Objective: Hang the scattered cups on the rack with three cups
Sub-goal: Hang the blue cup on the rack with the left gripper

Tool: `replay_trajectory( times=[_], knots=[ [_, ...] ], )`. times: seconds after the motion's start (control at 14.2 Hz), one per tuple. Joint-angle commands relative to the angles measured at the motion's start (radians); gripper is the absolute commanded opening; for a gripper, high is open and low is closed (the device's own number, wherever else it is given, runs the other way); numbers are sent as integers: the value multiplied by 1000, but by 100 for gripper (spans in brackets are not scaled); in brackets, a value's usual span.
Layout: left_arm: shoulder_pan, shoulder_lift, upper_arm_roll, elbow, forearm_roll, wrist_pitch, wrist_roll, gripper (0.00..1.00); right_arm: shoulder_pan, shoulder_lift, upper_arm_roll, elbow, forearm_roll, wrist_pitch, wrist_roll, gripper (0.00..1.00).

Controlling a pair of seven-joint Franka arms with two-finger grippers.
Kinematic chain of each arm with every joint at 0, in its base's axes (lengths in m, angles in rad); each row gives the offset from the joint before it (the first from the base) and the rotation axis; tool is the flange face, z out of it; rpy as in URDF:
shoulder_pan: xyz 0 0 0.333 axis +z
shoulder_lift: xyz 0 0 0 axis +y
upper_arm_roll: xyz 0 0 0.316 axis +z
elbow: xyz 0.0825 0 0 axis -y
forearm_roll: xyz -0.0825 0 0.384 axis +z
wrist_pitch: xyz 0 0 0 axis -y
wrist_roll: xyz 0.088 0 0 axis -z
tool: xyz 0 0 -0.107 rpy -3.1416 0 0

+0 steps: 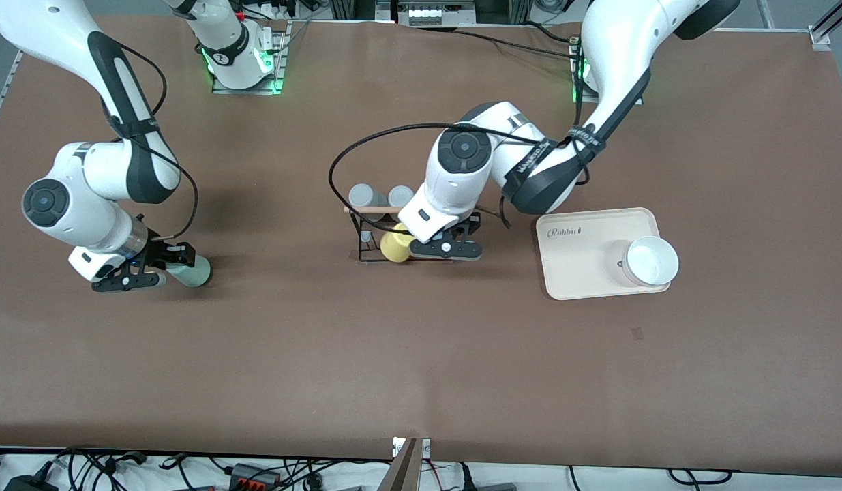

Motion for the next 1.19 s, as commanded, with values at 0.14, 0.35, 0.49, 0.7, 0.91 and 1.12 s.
replay_trajectory(
  times=[0.14,0.35,0.49,0.7,0.91,1.12],
  knots=[
    [60,10,10,46,26,-5,8,100,3,-21,11,133,-3,-190,-1,27],
    [140,-53,4,54,23,-80,49,100,43,-20,11,250,0,-334,46,27],
    [230,-97,3,54,22,-140,108,100,87,-20,11,321,2,-431,117,27],
    [385,-148,1,42,19,-258,216,100,158,-18,11,388,11,-505,262,27],
    [487,-192,0,35,17,-329,333,100,274,-10,11,442,12,-534,413,27],
    [583,-283,-8,-11,-63,-349,465,100,378,-4,11,445,11,-520,584,27]
  ],
)
